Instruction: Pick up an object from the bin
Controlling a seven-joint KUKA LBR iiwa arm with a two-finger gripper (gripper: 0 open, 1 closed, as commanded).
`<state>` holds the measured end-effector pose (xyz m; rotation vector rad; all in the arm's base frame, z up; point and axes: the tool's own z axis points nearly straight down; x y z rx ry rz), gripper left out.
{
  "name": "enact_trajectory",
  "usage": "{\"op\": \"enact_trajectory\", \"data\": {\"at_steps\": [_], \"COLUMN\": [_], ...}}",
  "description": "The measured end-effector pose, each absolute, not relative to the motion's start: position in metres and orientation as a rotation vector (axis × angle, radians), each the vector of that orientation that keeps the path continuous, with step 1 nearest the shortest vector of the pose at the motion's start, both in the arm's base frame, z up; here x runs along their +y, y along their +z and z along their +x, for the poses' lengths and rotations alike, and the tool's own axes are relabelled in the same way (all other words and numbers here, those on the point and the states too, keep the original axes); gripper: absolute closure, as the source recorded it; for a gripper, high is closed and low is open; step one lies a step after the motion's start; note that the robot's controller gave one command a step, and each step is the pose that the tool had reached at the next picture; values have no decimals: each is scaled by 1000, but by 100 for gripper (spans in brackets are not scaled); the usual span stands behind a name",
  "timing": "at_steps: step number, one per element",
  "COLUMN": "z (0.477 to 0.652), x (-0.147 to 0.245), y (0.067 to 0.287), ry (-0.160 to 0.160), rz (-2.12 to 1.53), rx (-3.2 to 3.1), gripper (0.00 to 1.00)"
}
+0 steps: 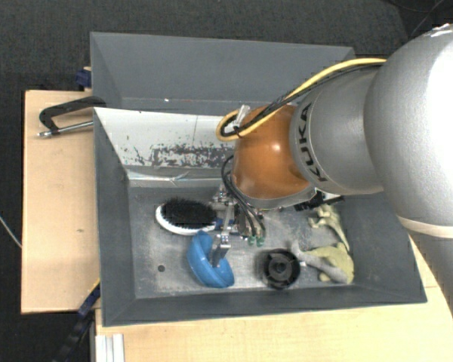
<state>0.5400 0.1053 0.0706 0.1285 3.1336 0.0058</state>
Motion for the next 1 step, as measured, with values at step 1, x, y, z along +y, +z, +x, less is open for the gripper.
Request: {"op": "enact_trajectory", "data": {"at_steps": [1], "z": [542], "x": [106], "y": [74], "ry": [9], "rz": [126], "rx": [3129], "gripper": [100]}}
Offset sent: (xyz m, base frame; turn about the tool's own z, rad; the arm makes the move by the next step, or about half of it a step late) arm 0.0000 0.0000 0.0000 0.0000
